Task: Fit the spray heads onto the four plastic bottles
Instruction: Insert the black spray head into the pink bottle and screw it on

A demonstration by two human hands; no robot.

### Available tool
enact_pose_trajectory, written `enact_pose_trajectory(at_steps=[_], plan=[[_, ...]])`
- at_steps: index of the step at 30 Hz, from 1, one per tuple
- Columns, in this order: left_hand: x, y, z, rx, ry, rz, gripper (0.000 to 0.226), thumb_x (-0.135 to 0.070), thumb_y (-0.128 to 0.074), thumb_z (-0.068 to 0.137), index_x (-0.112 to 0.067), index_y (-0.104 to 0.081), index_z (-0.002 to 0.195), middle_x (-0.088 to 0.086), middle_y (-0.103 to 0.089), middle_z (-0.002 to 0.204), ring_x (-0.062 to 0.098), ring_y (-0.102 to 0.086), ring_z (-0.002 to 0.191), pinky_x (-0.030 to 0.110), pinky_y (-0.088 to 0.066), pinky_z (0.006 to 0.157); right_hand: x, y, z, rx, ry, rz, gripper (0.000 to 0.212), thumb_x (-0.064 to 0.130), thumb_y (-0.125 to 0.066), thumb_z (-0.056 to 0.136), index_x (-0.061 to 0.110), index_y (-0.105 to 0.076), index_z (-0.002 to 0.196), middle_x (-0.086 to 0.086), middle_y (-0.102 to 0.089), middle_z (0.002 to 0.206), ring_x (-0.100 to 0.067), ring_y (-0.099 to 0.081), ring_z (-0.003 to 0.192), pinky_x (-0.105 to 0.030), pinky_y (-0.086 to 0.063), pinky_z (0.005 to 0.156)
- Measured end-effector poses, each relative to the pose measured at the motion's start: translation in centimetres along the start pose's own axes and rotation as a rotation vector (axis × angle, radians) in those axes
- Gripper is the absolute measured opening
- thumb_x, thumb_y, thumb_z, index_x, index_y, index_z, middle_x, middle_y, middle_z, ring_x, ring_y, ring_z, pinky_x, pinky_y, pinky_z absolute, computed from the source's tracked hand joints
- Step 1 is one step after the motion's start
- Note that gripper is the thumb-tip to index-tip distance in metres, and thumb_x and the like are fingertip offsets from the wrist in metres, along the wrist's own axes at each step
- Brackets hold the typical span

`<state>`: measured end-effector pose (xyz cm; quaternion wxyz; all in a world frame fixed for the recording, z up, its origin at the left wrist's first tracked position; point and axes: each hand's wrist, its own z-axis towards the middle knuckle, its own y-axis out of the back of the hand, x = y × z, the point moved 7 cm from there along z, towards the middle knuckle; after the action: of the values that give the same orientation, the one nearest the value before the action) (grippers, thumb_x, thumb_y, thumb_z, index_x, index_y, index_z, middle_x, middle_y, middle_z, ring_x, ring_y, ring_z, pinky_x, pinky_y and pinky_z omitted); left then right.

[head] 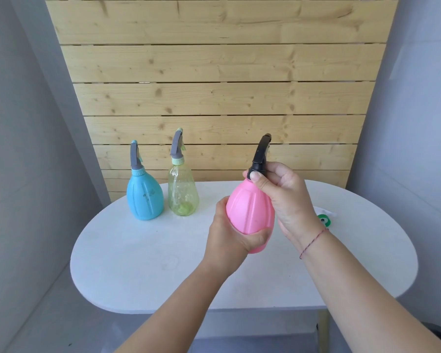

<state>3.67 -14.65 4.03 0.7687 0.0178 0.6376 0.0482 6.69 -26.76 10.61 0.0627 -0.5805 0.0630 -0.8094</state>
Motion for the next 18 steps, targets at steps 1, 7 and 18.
enact_pose_trajectory(at_steps=[1, 7, 18], plan=[[0.2, -0.1, 0.1, 0.001, 0.006, 0.004, 0.086, -0.033, -0.089, 0.054, -0.036, -0.039, 0.123, -0.008, -0.056, 0.114, 0.011, -0.059, 0.099, 0.009, -0.05, 0.054, -0.1, 0.0, 0.0, -0.003, -0.006, -0.005, 0.016, 0.016, -0.069, 0.083, 0.016, -0.069, 0.099, -0.005, -0.076, 0.098, -0.01, -0.069, 0.089, -0.022, -0.053, 0.085], [2.2, 0.6, 0.8, -0.016, 0.057, -0.049, 0.086, -0.034, -0.091, 0.058, -0.038, -0.036, 0.124, -0.011, -0.055, 0.115, 0.005, -0.058, 0.101, 0.01, -0.052, 0.06, -3.1, -0.5, -0.9, 0.12, -0.198, -0.183, 0.048, 0.037, -0.064, 0.085, 0.024, -0.053, 0.129, 0.0, -0.061, 0.129, -0.014, -0.057, 0.117, -0.031, -0.045, 0.099], [5.5, 3.1, 4.8, -0.132, 0.148, 0.053, 0.094, -0.03, -0.077, 0.059, -0.037, -0.028, 0.14, -0.001, -0.033, 0.131, 0.022, -0.044, 0.122, 0.044, -0.052, 0.094, -9.9, -2.7, -1.0, 0.112, -0.429, -0.23, 0.066, 0.03, -0.061, 0.088, 0.033, -0.028, 0.145, -0.002, -0.054, 0.135, -0.021, -0.056, 0.121, -0.041, -0.045, 0.104]])
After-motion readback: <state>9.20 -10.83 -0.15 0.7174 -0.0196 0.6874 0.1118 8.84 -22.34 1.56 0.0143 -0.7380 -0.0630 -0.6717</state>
